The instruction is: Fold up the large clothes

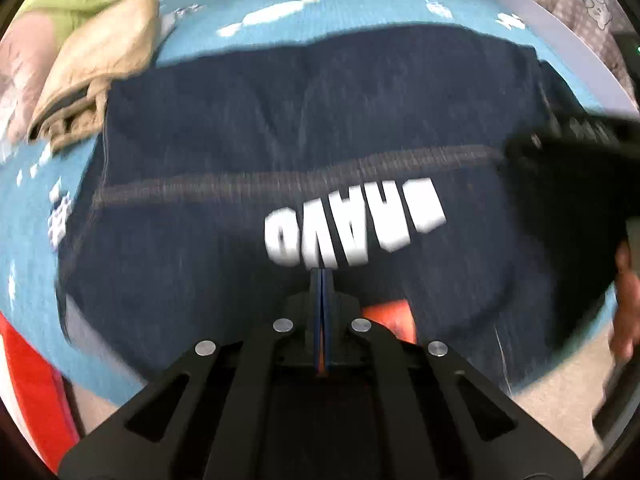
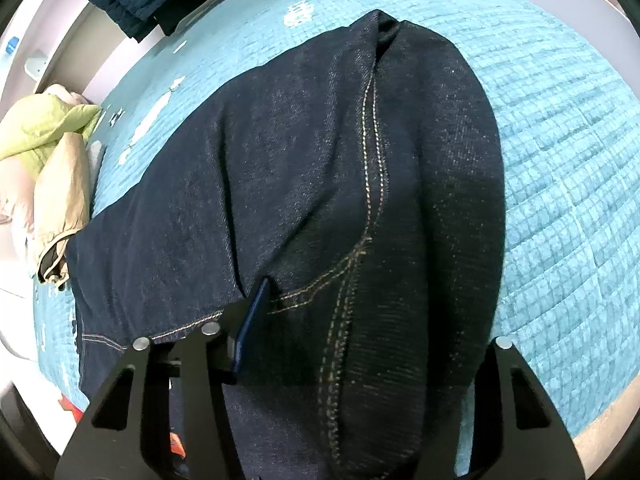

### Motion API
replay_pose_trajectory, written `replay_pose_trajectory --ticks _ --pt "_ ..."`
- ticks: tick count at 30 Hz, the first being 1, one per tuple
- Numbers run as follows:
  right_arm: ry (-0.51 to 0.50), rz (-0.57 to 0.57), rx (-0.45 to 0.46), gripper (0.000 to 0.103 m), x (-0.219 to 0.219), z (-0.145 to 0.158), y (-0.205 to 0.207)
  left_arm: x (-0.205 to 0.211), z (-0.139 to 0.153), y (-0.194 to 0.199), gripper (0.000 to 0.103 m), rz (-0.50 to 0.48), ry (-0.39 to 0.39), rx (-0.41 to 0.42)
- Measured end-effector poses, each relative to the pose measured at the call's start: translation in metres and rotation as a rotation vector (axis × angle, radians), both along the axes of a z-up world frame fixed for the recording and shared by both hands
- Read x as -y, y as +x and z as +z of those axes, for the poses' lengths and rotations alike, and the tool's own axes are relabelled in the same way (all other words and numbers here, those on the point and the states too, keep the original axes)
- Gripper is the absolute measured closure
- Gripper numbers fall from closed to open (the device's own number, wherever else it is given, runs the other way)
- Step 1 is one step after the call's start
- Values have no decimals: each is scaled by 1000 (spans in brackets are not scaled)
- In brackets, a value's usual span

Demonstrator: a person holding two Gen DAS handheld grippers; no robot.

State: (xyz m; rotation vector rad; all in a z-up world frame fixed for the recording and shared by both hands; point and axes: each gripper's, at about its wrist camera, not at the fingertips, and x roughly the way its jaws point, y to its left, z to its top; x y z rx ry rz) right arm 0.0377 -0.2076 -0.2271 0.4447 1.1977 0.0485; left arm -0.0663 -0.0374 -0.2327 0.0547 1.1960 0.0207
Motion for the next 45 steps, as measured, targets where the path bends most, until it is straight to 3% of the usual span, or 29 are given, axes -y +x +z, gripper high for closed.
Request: replay_pose_trajectory --ticks 6,11,19,26,32,38,45 --pt "144 -69 -9 81 24 0 -5 -4 -2 -7 103 19 -29 -24" --pt "172 -48 56 88 22 19 -12 0 -2 -4 103 6 1 -28" --pt "286 4 145 89 13 58 -17 -7 -3 5 103 7 -28 -38" --pt "276 92 202 89 -16 99 -17 -9 4 10 102 -15 -38 -34" --pt "277 190 258 89 -47 131 -23 -23 39 12 102 -22 -31 67" --pt "235 305 272 89 -92 151 -22 -49 58 19 102 29 -39 92" --pt "172 432 256 88 -159 160 -17 -112 70 20 102 154 5 124"
